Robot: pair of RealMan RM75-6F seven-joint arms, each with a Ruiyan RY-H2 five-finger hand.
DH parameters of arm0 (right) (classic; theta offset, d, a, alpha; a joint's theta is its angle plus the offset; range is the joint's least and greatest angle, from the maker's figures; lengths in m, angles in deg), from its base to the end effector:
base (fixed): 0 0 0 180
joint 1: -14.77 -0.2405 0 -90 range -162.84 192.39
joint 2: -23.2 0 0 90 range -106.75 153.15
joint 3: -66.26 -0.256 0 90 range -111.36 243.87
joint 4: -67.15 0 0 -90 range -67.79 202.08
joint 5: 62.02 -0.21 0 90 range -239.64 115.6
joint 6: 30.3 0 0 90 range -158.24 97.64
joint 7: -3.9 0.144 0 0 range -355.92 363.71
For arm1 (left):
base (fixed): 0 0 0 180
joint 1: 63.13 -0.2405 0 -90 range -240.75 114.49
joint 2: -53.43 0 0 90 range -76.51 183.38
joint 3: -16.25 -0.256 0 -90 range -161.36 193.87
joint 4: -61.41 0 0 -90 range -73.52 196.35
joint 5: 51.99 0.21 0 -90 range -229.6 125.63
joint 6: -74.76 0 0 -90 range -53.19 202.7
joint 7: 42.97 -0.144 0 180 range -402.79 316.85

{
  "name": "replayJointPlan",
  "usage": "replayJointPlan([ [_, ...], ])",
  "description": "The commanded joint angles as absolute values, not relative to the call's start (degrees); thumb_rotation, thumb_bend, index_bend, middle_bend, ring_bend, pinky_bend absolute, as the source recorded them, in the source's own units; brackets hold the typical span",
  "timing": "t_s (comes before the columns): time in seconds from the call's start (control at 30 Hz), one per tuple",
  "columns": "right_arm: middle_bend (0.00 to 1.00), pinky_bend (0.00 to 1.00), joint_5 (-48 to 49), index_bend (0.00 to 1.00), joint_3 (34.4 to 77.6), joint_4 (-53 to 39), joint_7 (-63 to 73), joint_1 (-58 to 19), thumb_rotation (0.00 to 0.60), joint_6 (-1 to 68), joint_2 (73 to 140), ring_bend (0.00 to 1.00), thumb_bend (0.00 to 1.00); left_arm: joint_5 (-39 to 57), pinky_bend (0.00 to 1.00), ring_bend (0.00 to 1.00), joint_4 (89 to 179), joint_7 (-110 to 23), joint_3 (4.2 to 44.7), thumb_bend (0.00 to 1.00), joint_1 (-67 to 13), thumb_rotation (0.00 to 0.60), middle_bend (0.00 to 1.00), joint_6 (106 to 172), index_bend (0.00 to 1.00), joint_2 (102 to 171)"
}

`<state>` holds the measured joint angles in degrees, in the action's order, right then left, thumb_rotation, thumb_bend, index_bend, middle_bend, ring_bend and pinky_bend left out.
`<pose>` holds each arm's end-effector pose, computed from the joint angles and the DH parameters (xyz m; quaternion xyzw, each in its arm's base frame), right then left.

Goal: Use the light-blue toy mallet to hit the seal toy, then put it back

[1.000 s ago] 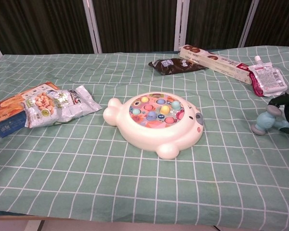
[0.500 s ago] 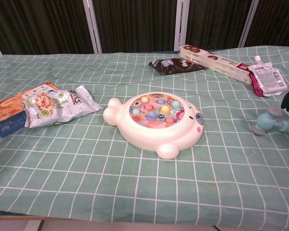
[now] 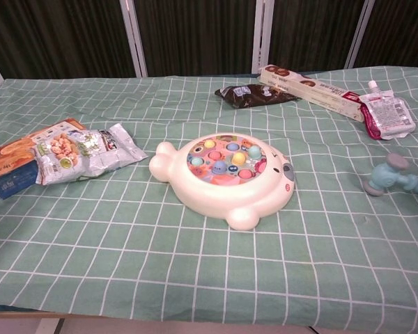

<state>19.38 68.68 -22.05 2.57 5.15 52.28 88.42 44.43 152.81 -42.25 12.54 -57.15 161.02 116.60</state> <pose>-0.3259 -0.1885 0.1456 0.6216 -0.3982 0.3401 0.5825 -0.2970 0.1601 0.1432 -0.6705 -0.3639 -0.3892 0.5163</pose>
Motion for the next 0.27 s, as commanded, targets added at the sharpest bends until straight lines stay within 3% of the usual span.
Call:
replayJointPlan([
  [0.03, 0.00, 0.07, 22.1, 0.00, 71.4, -26.6, -4.8, 14.0, 0.600, 62.7, 88.6, 0.00, 0.31, 45.3, 0.11, 0.00, 152.7, -42.6, 12.3, 0.40, -57.4, 0.600, 0.00, 161.7, 0.00, 116.7],
  [0.27, 0.00, 0.04, 24.9, 0.00, 70.6, -24.9, -3.9, 15.4, 0.600, 64.7, 89.1, 0.00, 0.31, 46.5, 0.11, 0.00, 152.7, -44.2, 12.0, 0.39, -57.7, 0.600, 0.00, 162.4, 0.00, 117.2],
])
